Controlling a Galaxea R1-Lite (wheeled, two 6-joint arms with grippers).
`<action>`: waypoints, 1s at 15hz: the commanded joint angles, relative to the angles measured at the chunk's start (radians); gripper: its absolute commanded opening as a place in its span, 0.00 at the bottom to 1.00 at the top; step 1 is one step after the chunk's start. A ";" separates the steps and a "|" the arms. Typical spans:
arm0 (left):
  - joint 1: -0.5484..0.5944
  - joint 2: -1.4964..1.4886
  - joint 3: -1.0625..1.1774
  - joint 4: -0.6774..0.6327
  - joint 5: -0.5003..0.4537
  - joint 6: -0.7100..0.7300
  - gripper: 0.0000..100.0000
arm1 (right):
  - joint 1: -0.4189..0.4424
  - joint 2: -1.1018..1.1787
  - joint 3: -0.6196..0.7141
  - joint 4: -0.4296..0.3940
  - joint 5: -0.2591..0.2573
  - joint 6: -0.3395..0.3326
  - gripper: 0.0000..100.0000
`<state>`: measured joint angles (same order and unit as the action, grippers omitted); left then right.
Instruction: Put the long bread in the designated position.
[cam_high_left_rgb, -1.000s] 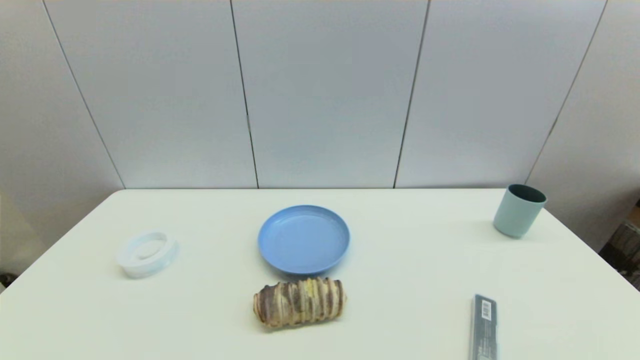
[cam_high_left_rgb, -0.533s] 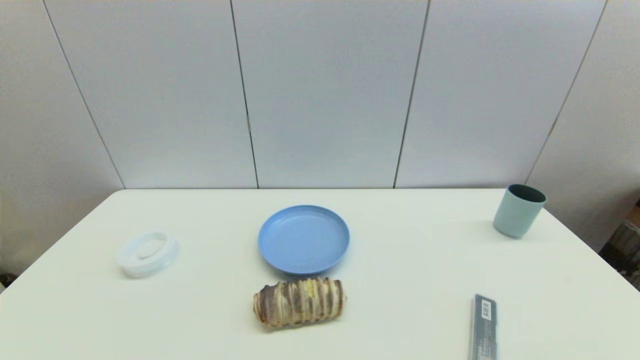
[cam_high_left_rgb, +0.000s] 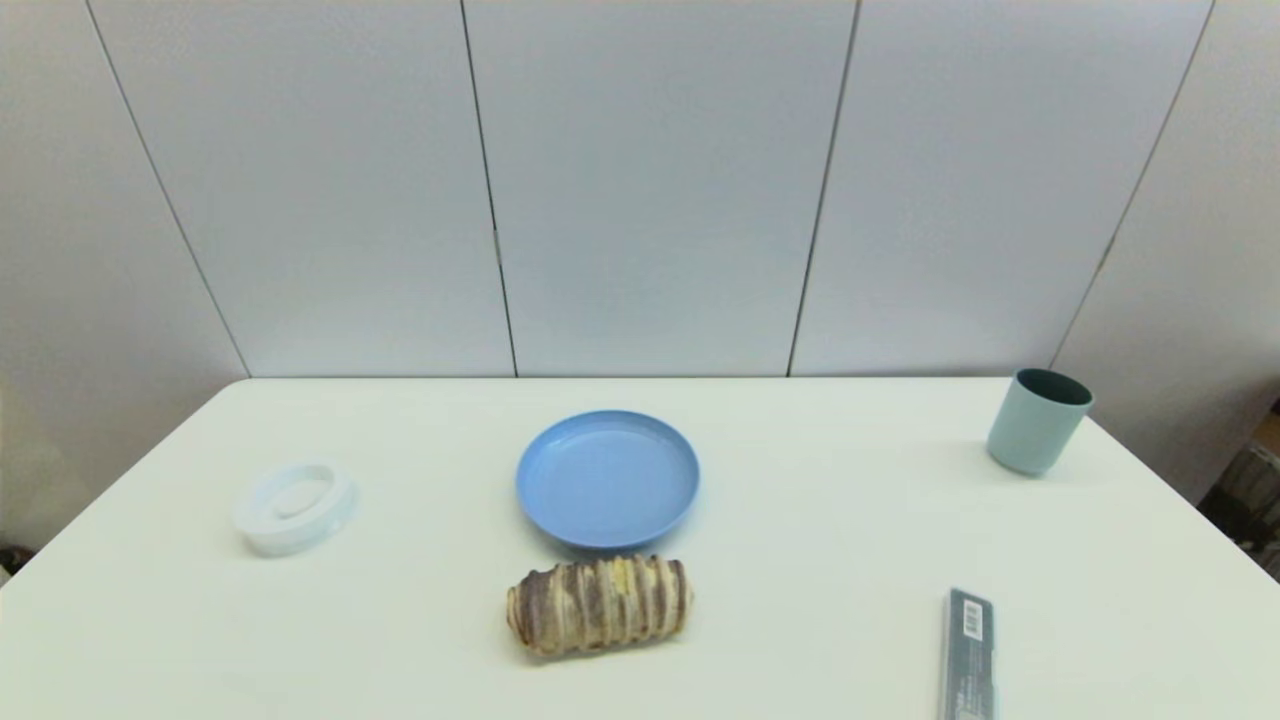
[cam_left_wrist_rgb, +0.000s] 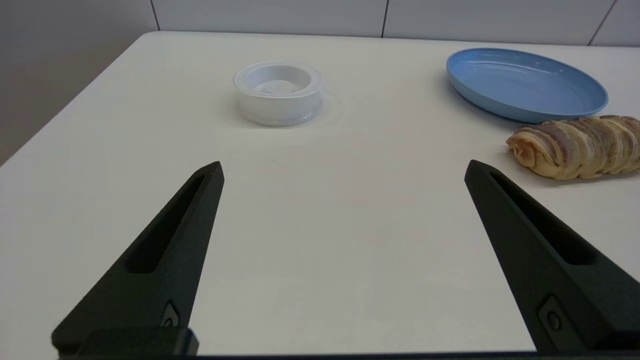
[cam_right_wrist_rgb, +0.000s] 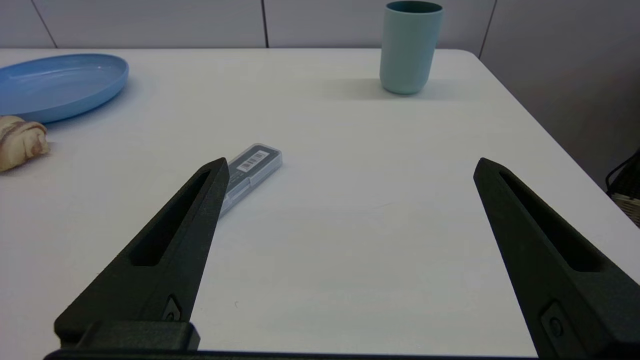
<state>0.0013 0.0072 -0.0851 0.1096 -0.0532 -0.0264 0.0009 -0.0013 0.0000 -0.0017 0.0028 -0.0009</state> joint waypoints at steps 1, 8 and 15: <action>0.000 -0.006 0.030 -0.041 0.016 -0.007 1.00 | 0.001 0.001 0.000 0.000 0.000 -0.001 1.00; 0.002 -0.006 0.085 -0.110 0.056 0.002 1.00 | 0.001 0.001 0.000 0.000 0.000 -0.001 1.00; 0.002 -0.006 0.085 -0.108 0.061 -0.010 1.00 | -0.001 0.001 0.000 0.000 0.000 -0.001 1.00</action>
<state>0.0017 0.0000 -0.0004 0.0013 0.0070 -0.0360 0.0009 -0.0013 0.0000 -0.0013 0.0028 -0.0017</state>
